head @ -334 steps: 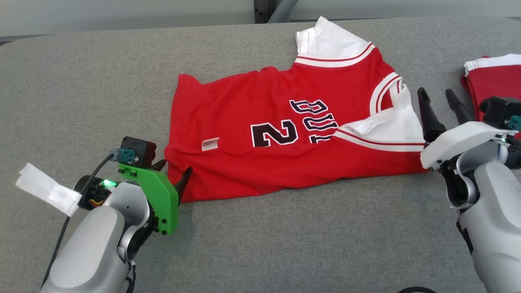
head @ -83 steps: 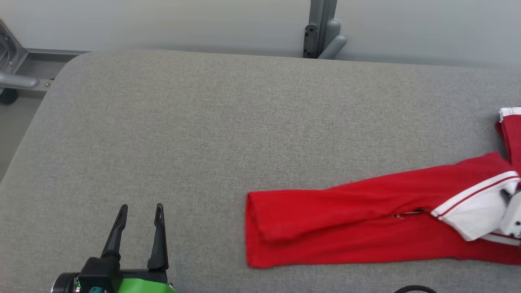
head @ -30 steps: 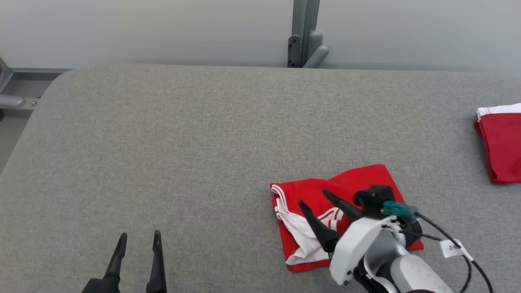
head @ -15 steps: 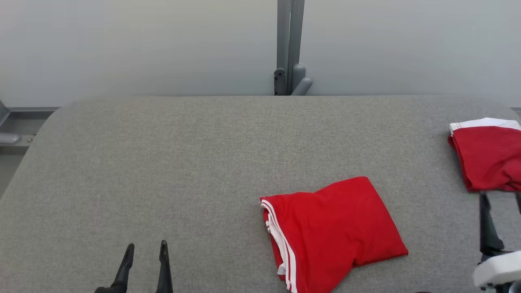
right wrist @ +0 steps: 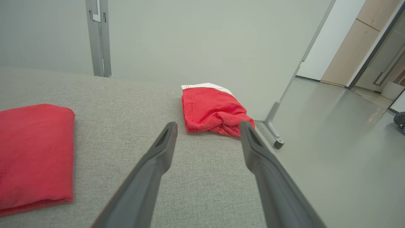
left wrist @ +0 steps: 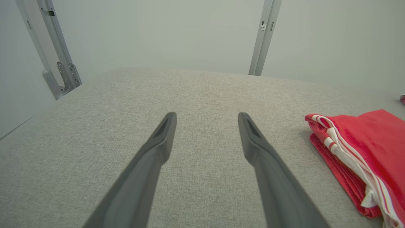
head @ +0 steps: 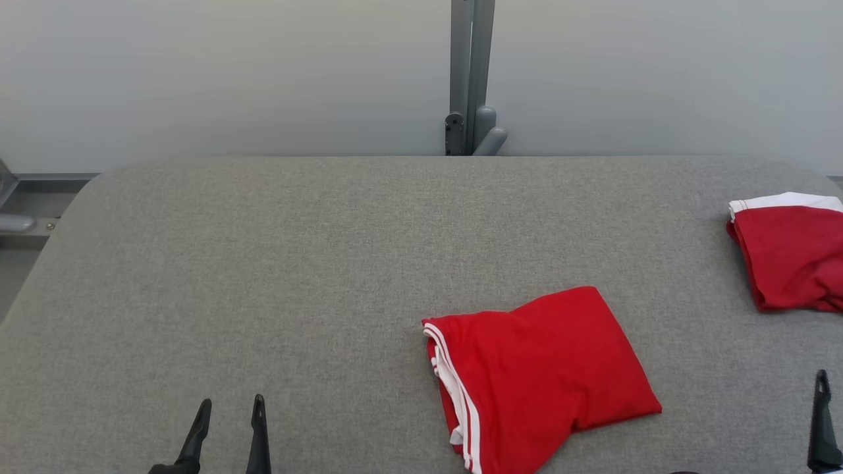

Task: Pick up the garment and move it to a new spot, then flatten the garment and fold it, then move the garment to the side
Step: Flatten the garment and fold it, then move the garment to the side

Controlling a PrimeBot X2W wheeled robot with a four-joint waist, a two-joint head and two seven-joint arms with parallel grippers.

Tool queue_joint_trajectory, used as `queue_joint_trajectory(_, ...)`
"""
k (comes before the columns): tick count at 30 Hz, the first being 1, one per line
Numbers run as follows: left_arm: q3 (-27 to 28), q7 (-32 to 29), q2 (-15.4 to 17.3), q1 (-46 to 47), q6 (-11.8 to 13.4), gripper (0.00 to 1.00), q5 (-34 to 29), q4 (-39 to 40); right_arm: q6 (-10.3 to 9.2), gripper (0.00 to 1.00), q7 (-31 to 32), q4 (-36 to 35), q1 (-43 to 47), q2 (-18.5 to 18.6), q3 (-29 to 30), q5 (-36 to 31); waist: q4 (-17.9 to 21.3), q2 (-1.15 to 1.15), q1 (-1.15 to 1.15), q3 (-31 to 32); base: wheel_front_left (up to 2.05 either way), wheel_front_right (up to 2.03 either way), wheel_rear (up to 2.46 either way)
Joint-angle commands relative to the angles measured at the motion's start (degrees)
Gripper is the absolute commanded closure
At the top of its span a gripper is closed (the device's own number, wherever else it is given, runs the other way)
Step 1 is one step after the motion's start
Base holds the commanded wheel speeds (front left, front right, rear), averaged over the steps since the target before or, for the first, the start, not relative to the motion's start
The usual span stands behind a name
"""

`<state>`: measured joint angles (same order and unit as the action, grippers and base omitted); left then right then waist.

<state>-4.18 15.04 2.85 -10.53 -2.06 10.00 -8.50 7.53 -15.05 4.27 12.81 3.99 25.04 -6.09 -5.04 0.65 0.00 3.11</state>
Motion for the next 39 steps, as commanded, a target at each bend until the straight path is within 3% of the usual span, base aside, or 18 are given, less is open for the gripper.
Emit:
queue_joint_trajectory(1,0.53,0.16,0.11,0.27,-0.49,0.0,-0.24,-0.28,-0.09,0.0,-0.12,-1.12,0.16,-0.52,-0.82,0.2,0.34,-0.65,0.0,-0.27,0.0,0.0,0.0)
queue_joint_trajectory(9,2.65,0.16,0.1,0.18,-2.79,0.0,-0.19,-2.05,-0.09,0.0,-0.13,-7.03,-1.77,-0.8,-7.24,1.99,0.64,-0.65,0.0,-1.05,0.0,0.0,0.0)
queue_joint_trajectory(19,2.57,0.16,0.11,1.12,-2.92,0.0,2.18,-3.69,-0.09,0.0,-0.15,-3.07,-2.72,1.66,-15.04,9.63,-0.3,-0.65,0.0,-1.02,0.0,0.0,0.0)
queue_joint_trajectory(39,3.41,0.16,0.11,1.83,-2.5,0.0,2.03,-3.61,-0.09,0.0,-0.14,0.16,-4.08,4.04,-18.05,15.67,-1.7,-0.65,0.0,-1.92,0.0,0.0,0.0)
